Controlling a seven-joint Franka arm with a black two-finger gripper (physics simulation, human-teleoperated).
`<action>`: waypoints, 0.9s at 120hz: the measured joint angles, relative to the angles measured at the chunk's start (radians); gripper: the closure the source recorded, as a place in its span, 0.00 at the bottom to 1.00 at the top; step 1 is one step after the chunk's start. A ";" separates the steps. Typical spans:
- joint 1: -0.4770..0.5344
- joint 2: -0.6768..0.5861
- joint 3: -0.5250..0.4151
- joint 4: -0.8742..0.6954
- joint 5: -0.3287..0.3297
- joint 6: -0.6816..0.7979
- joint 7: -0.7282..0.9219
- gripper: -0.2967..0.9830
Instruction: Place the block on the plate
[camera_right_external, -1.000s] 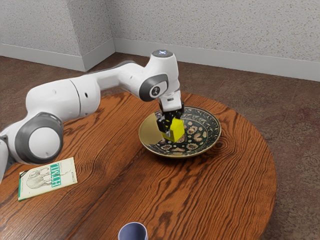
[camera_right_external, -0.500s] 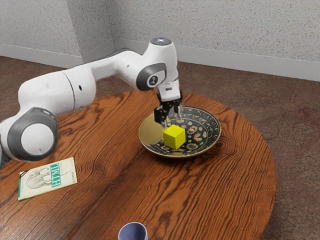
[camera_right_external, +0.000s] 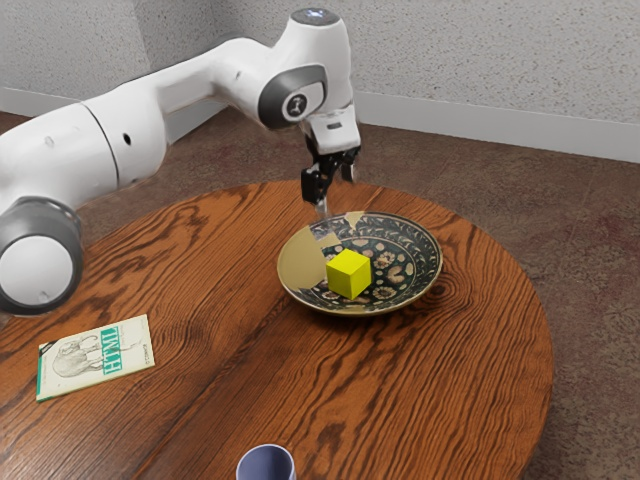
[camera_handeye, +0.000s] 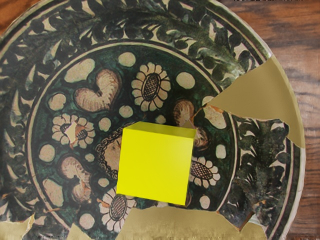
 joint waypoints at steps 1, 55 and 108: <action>0.000 -0.004 0.001 -0.001 -0.003 -0.003 -0.002 0.23; -0.037 -0.237 0.210 -0.146 -0.183 -0.102 -0.283 0.23; -0.103 -0.605 0.621 -0.449 -0.349 -0.206 -0.777 0.23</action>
